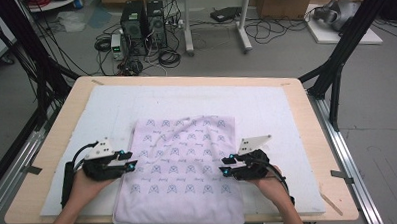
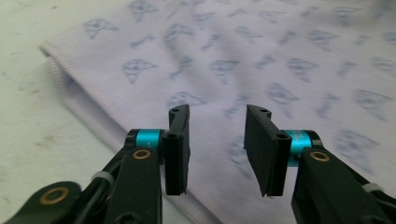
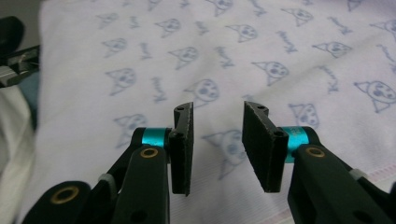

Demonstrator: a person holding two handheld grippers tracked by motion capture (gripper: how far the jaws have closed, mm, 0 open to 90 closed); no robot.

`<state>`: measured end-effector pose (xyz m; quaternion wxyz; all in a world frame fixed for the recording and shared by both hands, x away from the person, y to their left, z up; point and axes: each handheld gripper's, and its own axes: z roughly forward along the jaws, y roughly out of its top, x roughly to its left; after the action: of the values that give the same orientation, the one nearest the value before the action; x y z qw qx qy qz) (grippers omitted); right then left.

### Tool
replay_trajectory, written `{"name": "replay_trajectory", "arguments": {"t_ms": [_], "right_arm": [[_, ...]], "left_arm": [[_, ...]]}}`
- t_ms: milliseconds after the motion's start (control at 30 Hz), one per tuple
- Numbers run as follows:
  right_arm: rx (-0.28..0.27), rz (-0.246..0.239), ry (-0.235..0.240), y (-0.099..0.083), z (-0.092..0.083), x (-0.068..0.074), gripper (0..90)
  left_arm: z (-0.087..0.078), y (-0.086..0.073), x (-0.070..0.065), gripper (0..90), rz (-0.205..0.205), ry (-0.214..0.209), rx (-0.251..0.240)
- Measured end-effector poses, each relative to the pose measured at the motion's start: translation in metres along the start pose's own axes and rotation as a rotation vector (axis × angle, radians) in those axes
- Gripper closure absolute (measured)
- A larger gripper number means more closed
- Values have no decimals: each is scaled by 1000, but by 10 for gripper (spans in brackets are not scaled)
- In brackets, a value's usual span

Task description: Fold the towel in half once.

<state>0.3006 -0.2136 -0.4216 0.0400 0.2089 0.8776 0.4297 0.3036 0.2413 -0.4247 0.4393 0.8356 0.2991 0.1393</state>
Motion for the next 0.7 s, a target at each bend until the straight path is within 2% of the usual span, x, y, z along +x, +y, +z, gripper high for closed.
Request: {"name": "replay_trajectory", "arguments": {"t_ms": [100, 133, 167, 367, 533, 600, 667, 700], "right_arm": [[27, -4, -20, 1, 7, -5, 615], [32, -6, -30, 1, 8, -6, 610], [29, 5, -37, 2, 10, -9, 610], [20, 29, -78, 6, 16, -25, 585], [4, 57, -95, 5, 20, -35, 575], [-2, 57, -100, 5, 21, -37, 572], [-3, 59, -99, 6, 21, -38, 568], [-5, 59, -99, 7, 20, -39, 566]], "left_arm": [[10, 5, 15, 591, -43, 20, -18], [15, 10, 21, 585, -49, 37, -8], [19, 13, 26, 584, -51, 56, -8], [39, 39, 55, 608, -89, 92, -27], [53, 52, 82, 597, -141, 85, -9], [59, 52, 90, 563, -158, 100, -13], [65, 49, 98, 517, -205, 83, -9], [69, 48, 100, 494, -211, 80, 7]]}}
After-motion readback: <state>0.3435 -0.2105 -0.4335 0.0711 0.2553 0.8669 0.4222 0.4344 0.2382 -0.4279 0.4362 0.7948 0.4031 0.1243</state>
